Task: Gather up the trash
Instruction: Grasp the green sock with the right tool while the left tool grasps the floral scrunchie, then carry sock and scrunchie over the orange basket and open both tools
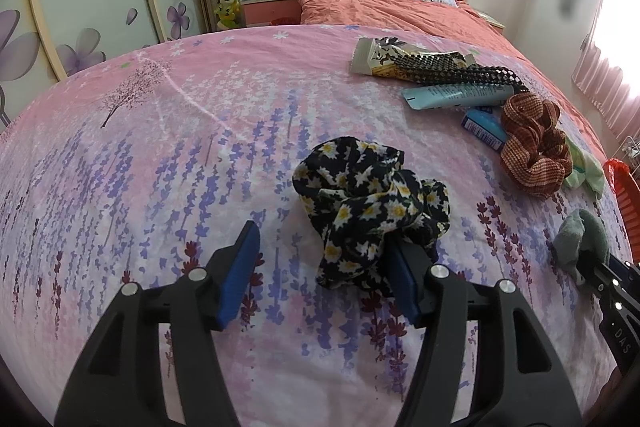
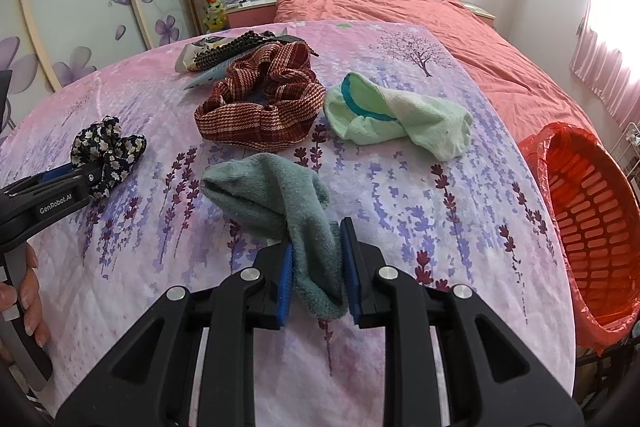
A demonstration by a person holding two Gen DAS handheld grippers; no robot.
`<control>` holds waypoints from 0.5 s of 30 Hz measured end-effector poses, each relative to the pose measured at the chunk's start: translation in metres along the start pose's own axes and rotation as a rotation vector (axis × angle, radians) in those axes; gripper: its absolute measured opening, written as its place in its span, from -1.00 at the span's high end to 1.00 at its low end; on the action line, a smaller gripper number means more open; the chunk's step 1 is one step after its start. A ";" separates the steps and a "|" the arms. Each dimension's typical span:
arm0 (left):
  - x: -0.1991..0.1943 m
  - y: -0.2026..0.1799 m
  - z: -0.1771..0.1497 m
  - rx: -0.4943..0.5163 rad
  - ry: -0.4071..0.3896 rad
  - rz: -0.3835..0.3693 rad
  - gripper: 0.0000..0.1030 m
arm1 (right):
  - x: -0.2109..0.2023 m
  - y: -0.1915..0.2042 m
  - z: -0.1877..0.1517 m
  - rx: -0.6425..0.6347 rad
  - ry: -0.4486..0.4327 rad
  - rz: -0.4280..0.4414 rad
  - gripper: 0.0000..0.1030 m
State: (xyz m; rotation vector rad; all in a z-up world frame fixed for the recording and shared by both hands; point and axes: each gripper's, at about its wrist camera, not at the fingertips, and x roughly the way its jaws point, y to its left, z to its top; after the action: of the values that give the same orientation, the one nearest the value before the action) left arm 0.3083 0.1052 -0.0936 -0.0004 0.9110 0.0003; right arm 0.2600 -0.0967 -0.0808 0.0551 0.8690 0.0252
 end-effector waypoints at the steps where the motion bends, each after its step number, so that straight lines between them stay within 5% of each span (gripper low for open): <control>1: 0.000 0.000 0.000 0.000 0.000 0.001 -0.16 | 0.000 0.000 0.000 -0.001 0.000 -0.001 0.56; 6: -0.002 0.007 0.000 -0.020 -0.009 -0.053 -0.05 | -0.001 0.007 0.000 -0.039 -0.007 -0.055 0.53; 9: -0.007 0.002 -0.004 0.047 -0.021 -0.131 0.56 | -0.007 0.005 -0.005 -0.012 -0.020 -0.014 0.73; 15: -0.026 -0.018 -0.014 0.180 -0.088 -0.107 0.82 | -0.027 -0.007 -0.020 0.040 -0.064 0.074 0.78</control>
State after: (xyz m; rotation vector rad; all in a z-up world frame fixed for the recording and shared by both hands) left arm 0.2819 0.0875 -0.0817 0.1174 0.8199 -0.1799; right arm 0.2273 -0.1043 -0.0735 0.1252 0.8035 0.0743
